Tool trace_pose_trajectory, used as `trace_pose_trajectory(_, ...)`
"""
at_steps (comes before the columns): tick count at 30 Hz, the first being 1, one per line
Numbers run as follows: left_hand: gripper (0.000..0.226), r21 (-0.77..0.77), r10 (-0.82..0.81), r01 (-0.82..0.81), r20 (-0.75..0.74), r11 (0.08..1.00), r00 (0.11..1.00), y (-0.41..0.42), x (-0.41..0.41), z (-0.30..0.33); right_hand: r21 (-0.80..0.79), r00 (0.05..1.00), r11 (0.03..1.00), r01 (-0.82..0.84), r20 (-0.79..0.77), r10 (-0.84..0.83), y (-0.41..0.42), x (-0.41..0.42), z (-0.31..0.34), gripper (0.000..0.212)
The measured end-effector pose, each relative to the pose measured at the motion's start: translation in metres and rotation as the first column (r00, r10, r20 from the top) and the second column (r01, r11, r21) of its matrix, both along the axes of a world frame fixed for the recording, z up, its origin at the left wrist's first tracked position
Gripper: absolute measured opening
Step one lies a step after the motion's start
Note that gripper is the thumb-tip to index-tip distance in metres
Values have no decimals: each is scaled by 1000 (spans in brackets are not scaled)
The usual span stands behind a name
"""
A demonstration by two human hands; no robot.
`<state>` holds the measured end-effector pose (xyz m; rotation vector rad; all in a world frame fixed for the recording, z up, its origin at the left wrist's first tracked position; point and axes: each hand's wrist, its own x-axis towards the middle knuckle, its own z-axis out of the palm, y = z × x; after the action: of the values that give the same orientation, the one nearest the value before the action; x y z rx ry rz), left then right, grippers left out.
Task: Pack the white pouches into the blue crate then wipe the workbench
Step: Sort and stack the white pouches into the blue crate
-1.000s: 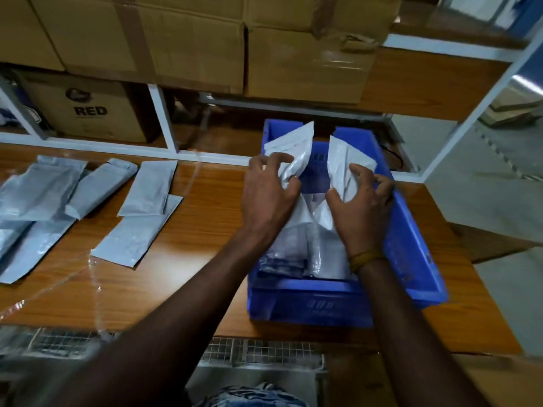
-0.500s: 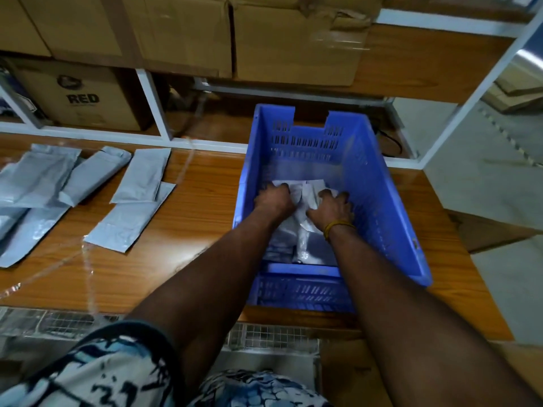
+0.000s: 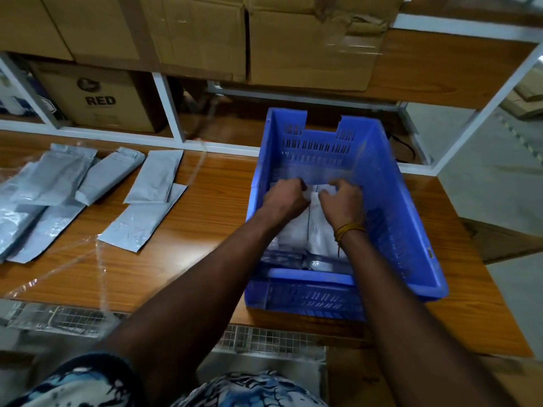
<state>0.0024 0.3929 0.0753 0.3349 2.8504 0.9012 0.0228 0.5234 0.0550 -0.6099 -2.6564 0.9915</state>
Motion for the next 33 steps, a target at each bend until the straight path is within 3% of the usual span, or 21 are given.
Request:
trace_pose_trajectory(3, 26, 221, 75, -32, -189, 975, 979, -26, 12, 18, -10, 970, 1000, -1, -241, -1, -22, 16, 22, 27)
trace_pose_trajectory(6, 21, 378, 171, -46, -304, 925, 937, -68, 31, 32, -36, 923, 996, -82, -379, 62, -56, 27, 38, 21)
trace_pose_trajectory(10, 18, 478, 335, -161, -306, 863, 891, -129, 49, 36, -54, 852, 964, -259, -483, 202, -112, 35, 53, 17)
trace_pose_trajectory(14, 15, 453, 443, -303, -243, 839, 863, -188, 49, 25, -73, 816, 909, -411, -473, 331, -175, 37, 58, 17)
trace_pose_trajectory(20, 15, 377, 512, -424, -173, 824, 841, -270, 17, -3, -30, 831, 879, -476, -342, 438, -259, 14, 34, 22)
trace_pose_trajectory(26, 20, 174, 471, -451, -93, 875, 877, -347, -26, -42, 14, 866, 867, -498, -47, 498, -328, -27, -27, 24)
trace_pose_trajectory(30, 36, 8, 368, -368, -43, 930, 929, -378, -59, -77, 65, 807, 810, -583, 164, 568, -364, -50, -72, 35)
trace_pose_trajectory(33, 52, -88, 207, -209, -38, 974, 978, -394, -83, -98, 138, 755, 758, -638, 308, 579, -385, -60, -100, 42)
